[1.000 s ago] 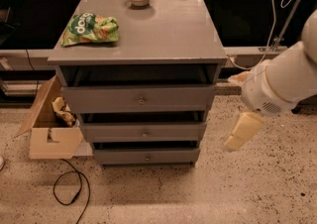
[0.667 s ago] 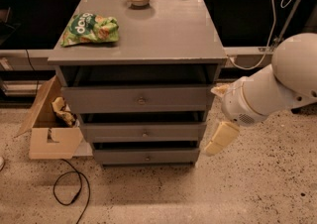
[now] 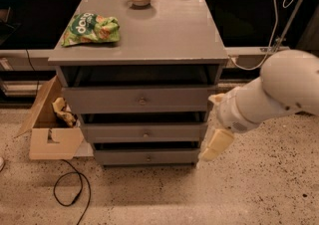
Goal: Open middle drawer
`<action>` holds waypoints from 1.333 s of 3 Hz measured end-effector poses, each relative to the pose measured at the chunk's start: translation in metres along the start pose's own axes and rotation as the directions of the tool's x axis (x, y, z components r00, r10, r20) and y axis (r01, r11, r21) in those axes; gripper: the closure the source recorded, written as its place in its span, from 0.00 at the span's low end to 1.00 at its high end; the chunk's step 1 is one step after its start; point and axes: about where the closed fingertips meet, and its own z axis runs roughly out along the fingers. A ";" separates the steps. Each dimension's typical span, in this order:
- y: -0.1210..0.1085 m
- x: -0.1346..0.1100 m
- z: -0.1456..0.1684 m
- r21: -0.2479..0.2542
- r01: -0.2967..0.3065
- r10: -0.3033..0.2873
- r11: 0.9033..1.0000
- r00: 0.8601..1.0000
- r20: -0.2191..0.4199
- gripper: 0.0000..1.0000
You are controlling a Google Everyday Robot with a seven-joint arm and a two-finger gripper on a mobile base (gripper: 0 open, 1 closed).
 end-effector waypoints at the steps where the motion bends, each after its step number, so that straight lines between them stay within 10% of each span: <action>1: 0.005 0.018 0.063 -0.028 0.023 -0.024 0.999 0.999 -0.047 0.00; 3: 0.003 0.033 0.175 -0.092 0.021 -0.025 0.995 0.999 -0.041 0.00; 4: 0.003 0.033 0.183 -0.104 0.031 -0.035 0.994 0.998 -0.043 0.00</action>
Offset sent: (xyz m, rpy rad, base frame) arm 0.0344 0.0444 -0.1971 -0.0817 0.1242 0.0692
